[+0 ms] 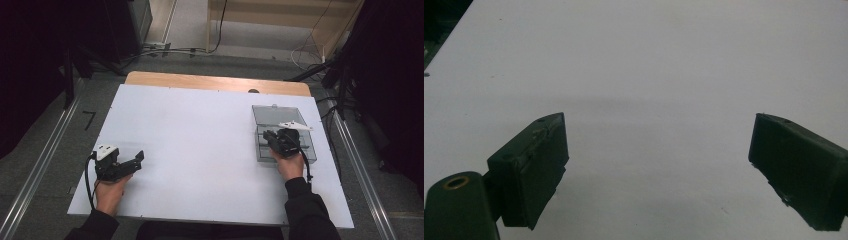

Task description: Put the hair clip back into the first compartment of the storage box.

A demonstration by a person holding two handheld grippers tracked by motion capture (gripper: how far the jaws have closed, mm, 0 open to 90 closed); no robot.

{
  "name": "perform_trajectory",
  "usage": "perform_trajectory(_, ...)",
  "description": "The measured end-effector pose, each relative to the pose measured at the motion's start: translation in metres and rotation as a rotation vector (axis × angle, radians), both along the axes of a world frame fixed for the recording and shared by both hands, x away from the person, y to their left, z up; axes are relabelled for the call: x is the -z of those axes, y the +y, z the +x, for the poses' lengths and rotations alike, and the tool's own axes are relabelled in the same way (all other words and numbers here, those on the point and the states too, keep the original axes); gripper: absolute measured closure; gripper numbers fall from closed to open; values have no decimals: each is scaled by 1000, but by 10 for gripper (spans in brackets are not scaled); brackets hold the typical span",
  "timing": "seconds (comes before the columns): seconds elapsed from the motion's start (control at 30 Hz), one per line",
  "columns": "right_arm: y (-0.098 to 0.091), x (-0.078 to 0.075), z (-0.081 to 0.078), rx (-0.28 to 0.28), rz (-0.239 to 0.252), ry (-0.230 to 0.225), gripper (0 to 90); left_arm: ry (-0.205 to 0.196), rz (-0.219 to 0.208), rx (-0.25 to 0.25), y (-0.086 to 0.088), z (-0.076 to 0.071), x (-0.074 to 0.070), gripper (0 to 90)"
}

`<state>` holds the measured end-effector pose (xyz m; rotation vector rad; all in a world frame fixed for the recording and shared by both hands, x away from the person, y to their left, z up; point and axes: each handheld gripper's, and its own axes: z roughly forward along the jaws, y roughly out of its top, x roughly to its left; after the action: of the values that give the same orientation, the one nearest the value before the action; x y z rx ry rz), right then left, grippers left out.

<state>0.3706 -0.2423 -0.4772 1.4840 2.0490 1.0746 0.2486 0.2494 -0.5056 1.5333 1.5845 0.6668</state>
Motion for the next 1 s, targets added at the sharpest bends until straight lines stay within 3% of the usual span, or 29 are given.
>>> perform_trajectory(0.2, 1, 3, 3, 18, -9, 33, 772, 1, 0, -1, 0, 0, 0, 97)
perform_trajectory(1.0, 0, 4, 4, 4, 13, 41, 653, -2, 0, -1, 1, -1, 0, 97)
